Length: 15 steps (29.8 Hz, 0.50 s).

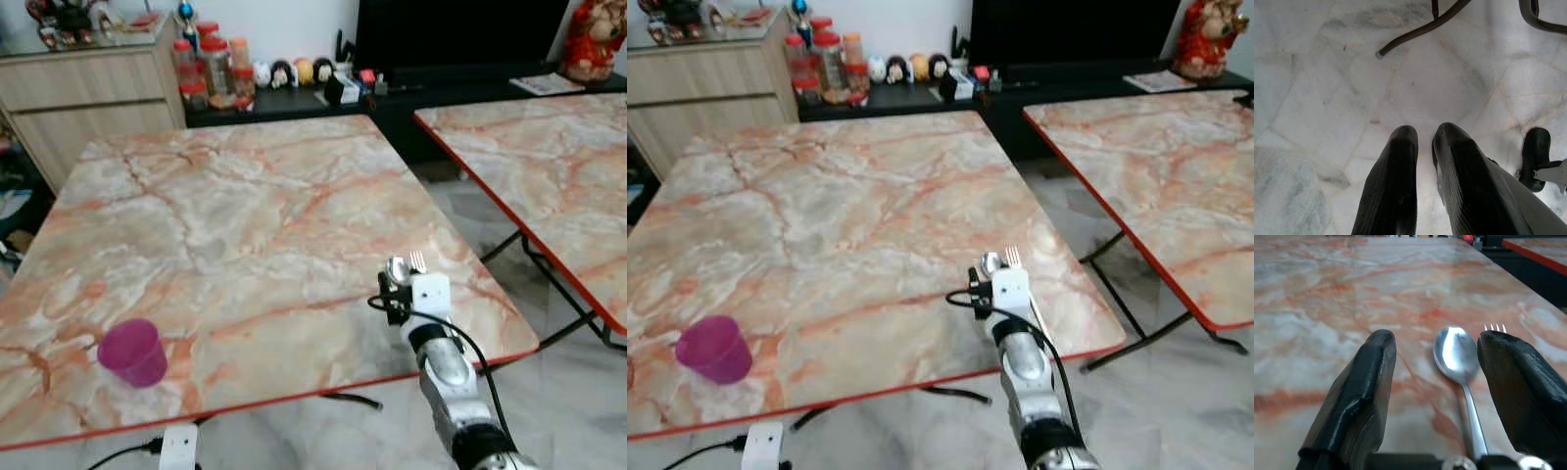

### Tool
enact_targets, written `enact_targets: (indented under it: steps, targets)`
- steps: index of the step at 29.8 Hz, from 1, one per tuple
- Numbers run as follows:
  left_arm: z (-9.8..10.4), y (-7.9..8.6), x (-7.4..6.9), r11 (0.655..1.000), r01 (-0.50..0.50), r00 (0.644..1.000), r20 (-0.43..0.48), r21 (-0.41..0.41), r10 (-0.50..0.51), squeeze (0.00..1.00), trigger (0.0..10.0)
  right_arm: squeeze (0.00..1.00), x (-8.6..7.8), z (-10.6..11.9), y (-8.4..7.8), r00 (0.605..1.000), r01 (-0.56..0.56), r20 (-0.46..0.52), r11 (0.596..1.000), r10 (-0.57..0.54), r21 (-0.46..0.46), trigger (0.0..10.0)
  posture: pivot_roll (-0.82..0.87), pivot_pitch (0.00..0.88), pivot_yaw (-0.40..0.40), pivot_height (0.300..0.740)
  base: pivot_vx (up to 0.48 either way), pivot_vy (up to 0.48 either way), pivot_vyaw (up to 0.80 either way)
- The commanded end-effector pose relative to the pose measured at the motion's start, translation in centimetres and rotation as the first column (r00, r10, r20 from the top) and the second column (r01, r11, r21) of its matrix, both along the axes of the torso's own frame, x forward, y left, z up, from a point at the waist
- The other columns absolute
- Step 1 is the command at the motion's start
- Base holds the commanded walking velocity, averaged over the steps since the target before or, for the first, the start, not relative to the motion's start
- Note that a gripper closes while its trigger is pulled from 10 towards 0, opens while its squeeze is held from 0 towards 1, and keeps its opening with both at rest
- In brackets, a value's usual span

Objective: Setting the table

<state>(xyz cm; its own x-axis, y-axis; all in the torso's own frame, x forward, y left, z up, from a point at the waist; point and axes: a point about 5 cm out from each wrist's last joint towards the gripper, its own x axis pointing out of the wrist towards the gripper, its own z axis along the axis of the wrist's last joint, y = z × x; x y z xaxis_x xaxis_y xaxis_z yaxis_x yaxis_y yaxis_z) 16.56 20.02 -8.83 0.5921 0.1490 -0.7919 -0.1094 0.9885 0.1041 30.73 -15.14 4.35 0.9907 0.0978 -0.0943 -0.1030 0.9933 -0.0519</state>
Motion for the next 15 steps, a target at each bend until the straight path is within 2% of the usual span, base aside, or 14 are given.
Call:
enact_targets:
  steps: [1, 2, 3, 4, 9, 10, 12, 15]
  targets:
    - [-0.1, 0.0, -0.1, 1.000, -0.004, 1.000, -0.004, -0.004, 0.004, 0.00, 10.0, 0.00, 0.1, 0.4, -0.8, 0.999, 0.039, 0.021, 0.999, -0.040, 0.008, 10.0, -0.04, 0.000, 0.003, 0.740, 0.000, 0.000, 0.00]
    - [-0.1, 0.0, -0.2, 1.000, -0.004, 1.000, -0.004, -0.004, 0.004, 0.00, 10.0, 0.00, 0.1, 0.4, -1.0, 0.999, 0.050, 0.019, 0.999, -0.050, 0.008, 10.0, -0.04, 0.000, 0.003, 0.740, 0.000, 0.000, 0.00]
    - [-0.1, -0.1, -0.2, 1.000, -0.003, 1.000, -0.005, -0.004, 0.003, 0.00, 10.0, 0.13, 0.0, 0.2, -1.7, 0.997, 0.076, 0.011, 0.997, -0.076, 0.014, 10.0, -0.04, 0.000, 0.006, 0.740, 0.000, 0.000, 0.00]
    - [-0.1, -0.1, -0.2, 1.000, -0.001, 1.000, -0.006, -0.004, 0.001, 0.00, 10.0, 1.00, -0.1, 0.2, -2.0, 0.997, 0.082, 0.009, 0.996, -0.082, 0.018, 10.0, -0.04, 0.000, 0.007, 0.740, 0.000, 0.000, 0.00]
    - [-0.1, -0.2, -0.2, 1.000, 0.007, 1.000, -0.010, -0.005, -0.007, 0.00, 10.0, 1.00, 0.0, 0.4, -3.0, 0.998, 0.062, -0.004, 0.998, -0.062, -0.004, 10.0, -0.04, 0.000, 0.009, 0.740, 0.000, 0.000, 0.00]
    - [-0.1, -0.2, -0.2, 1.000, 0.007, 1.000, -0.010, -0.005, -0.007, 0.00, 10.0, 0.00, 0.1, 0.4, -3.3, 0.998, 0.065, -0.008, 0.998, -0.065, -0.005, 10.0, -0.04, 0.000, 0.008, 0.740, 0.000, 0.000, 0.00]
    - [-0.1, -0.2, -0.2, 1.000, 0.006, 1.000, -0.010, -0.004, -0.006, 0.00, 10.0, 0.00, 0.3, 0.6, -3.9, 0.997, 0.082, -0.017, 0.997, -0.081, 0.011, 10.0, -0.04, 0.000, 0.009, 0.740, 0.000, 0.000, 0.00]
    - [-0.1, -0.1, -0.2, 1.000, 0.005, 1.000, -0.009, -0.003, -0.005, 0.00, 10.0, 0.00, 0.7, 0.9, -4.0, 0.997, 0.067, -0.024, 0.997, -0.066, 0.040, 10.0, -0.04, 0.000, 0.006, 0.740, 0.000, 0.000, 0.00]
